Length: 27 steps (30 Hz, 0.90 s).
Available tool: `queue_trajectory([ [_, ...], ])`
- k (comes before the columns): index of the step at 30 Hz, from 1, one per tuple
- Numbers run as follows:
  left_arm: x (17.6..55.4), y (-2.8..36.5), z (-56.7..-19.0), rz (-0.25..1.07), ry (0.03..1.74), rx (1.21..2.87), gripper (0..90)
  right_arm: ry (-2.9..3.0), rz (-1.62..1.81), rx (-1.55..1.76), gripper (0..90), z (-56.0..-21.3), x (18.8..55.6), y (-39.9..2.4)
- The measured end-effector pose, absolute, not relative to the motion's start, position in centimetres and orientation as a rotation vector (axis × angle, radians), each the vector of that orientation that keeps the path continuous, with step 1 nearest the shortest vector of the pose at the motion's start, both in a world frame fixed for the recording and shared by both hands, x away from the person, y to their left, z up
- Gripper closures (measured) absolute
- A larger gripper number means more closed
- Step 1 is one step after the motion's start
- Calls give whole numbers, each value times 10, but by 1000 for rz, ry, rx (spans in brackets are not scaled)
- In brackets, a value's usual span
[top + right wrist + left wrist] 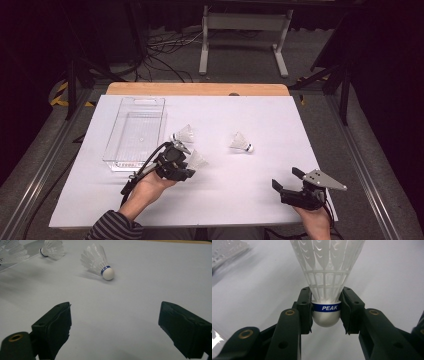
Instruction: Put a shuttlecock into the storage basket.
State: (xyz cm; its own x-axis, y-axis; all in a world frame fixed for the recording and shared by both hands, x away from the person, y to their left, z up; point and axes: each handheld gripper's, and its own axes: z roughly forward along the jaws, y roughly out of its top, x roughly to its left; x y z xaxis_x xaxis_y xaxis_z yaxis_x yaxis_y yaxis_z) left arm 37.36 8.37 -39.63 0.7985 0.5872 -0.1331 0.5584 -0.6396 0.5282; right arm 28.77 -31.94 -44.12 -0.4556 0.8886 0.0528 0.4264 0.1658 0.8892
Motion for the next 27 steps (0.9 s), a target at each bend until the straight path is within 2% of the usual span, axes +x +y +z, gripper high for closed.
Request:
queue_trajectory([
  [5,374,86,-390,111,845,2430,654,1960,1241,1235,120,-441,289,-318],
  [16,378,98,-380,70,892,2378,654,1964,1235,1226,120,-441,293,-316],
  [27,381,111,-366,102,920,2346,655,1971,1231,1220,120,-441,295,-313],
])
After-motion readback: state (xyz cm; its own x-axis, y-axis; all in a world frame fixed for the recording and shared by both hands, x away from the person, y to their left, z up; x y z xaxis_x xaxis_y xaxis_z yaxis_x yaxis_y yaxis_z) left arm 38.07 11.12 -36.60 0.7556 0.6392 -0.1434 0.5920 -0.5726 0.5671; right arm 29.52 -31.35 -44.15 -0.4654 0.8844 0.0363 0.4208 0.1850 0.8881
